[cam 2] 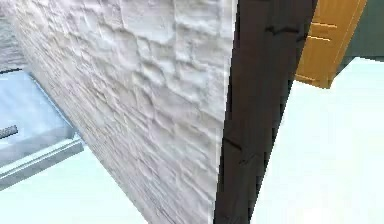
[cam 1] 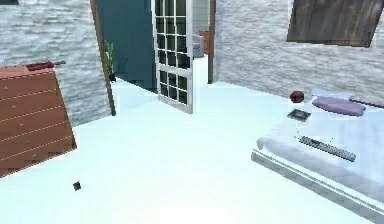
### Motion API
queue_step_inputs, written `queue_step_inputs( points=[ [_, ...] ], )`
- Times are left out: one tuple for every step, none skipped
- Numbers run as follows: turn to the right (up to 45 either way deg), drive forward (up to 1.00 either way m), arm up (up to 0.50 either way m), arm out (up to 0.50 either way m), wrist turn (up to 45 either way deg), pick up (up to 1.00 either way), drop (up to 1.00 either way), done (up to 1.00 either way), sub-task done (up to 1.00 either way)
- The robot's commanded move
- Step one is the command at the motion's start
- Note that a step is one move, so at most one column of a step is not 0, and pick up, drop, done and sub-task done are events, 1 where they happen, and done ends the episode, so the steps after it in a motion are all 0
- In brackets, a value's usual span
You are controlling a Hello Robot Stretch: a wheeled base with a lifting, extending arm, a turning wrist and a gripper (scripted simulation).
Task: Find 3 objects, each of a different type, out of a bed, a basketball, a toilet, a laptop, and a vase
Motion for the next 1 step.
queue_step_inputs(
  points=[
    [45.0,0.00,0.00,0.00,0.0,0.00,0.00,0.00,0.00]
  ],
)
